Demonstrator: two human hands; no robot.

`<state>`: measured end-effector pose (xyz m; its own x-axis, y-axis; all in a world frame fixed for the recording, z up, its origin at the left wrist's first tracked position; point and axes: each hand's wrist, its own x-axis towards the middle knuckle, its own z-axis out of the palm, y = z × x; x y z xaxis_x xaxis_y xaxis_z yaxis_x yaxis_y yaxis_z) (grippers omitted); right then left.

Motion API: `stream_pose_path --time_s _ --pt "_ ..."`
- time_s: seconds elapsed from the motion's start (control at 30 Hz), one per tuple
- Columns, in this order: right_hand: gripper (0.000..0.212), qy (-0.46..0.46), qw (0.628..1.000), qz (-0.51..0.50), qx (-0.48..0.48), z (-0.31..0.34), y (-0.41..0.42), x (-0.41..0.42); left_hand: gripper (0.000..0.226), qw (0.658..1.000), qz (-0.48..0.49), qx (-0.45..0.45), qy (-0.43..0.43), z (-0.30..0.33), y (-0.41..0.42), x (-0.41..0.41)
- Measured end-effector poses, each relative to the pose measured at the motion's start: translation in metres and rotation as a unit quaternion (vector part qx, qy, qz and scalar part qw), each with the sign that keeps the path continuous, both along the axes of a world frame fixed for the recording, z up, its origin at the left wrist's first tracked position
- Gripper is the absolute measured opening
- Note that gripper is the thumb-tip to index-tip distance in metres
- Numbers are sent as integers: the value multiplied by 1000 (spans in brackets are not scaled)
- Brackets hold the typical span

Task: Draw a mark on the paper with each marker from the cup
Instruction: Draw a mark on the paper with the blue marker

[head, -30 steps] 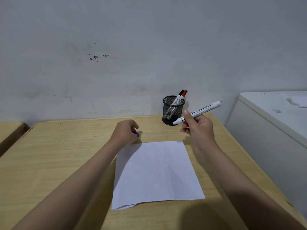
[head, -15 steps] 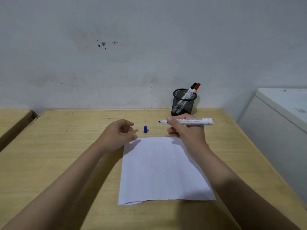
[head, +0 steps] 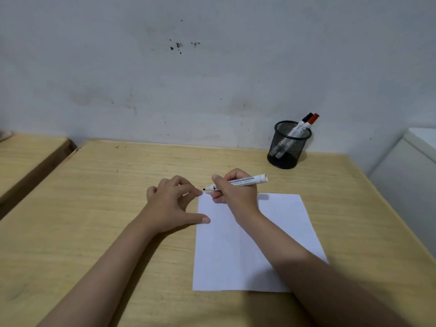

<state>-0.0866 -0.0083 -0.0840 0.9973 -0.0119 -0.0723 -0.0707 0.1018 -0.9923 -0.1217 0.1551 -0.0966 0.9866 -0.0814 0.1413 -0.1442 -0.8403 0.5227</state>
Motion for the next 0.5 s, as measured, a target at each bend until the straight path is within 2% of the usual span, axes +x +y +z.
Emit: stream_pose_path --time_s 0.27,0.5 --pt "34 -32 999 0 -35 -10 3 1 64 1000 -6 6 18 0 14 6" --pt "31 -47 997 15 -56 -13 4 2 64 1000 -17 18 18 -1 15 8"
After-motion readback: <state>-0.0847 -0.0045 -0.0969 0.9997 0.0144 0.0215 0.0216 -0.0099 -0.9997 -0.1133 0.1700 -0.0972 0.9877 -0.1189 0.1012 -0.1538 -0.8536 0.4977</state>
